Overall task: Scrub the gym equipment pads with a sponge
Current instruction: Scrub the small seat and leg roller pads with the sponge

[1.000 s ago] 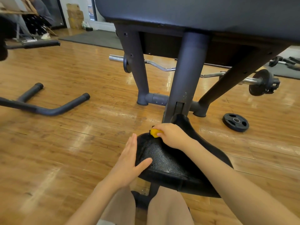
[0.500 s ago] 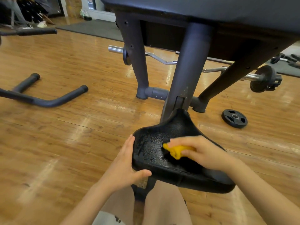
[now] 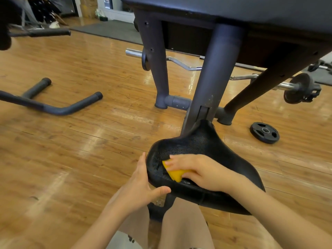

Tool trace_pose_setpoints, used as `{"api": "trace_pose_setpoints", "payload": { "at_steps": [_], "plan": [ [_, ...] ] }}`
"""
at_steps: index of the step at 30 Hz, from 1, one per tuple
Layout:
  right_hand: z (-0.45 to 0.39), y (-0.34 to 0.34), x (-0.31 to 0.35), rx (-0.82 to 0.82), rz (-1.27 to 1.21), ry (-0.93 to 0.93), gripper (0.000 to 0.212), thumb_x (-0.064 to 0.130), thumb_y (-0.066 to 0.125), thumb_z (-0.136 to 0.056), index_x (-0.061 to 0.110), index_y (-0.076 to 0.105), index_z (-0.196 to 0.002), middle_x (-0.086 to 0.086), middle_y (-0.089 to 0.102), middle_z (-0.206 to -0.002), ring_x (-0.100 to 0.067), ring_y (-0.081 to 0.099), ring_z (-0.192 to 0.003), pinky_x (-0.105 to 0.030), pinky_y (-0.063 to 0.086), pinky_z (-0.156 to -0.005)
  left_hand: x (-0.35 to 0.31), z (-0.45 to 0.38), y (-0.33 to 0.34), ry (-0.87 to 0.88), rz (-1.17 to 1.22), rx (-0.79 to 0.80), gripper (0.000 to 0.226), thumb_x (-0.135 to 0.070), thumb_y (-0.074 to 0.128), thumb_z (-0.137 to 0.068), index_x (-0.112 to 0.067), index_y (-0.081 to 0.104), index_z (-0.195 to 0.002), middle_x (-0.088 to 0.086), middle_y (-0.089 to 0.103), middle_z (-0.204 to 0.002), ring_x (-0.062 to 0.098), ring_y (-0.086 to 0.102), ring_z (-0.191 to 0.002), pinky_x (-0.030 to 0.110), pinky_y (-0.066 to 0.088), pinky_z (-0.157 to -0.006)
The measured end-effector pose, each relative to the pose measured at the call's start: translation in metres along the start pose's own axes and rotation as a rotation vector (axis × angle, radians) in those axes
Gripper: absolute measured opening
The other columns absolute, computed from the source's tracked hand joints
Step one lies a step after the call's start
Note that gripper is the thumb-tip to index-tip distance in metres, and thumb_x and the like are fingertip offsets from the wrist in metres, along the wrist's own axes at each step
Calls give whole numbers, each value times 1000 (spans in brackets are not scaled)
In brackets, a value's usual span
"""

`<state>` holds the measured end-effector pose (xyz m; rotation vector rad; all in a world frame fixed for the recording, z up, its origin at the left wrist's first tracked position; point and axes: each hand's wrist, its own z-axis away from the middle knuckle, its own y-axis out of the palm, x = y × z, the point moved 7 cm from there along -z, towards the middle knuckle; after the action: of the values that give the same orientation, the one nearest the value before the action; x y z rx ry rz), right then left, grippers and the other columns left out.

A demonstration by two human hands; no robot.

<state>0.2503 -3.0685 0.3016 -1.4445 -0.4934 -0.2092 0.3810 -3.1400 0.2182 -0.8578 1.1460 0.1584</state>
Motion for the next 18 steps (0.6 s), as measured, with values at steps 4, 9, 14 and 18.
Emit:
{"api": "trace_pose_setpoints", "payload": {
  "at_steps": [4, 9, 14, 18],
  "plan": [
    [42, -11, -7, 141, -171, -9, 41, 15, 51, -92, 33, 51, -129, 19, 46, -138, 6, 30, -134, -19, 26, -111, -3, -1, -3, 32, -33, -17, 127, -75, 70, -57, -37, -10, -148, -10, 14, -157, 6, 20, -141, 39, 31, -114],
    [8, -47, -33, -21, -165, 132, 48, 7, 51, -92, 45, 45, -122, 21, 42, -133, 14, 34, -123, -7, 27, -105, -3, 0, -3, 27, -2, -41, 125, -70, 71, -55, -38, -6, -148, -12, 22, -154, 3, 25, -138, 35, 31, -113],
    [-71, -22, -22, -29, 40, 142, 37, 10, 50, -94, 17, 52, -131, 1, 51, -137, -15, 42, -129, -26, 28, -108, -9, 2, -3, 66, 101, -44, 119, -58, 78, -61, -39, -2, -147, -19, 28, -146, -5, 30, -130, 30, 35, -109],
    [-74, 0, 20, -44, 152, -7, 32, 12, 48, -95, 16, 56, -126, 0, 54, -133, -14, 39, -131, -29, 29, -108, -10, 3, -3, 94, 124, -74, 116, -66, 76, -57, -35, 10, -148, -18, 35, -144, -3, 35, -131, 31, 38, -108]
  ]
}}
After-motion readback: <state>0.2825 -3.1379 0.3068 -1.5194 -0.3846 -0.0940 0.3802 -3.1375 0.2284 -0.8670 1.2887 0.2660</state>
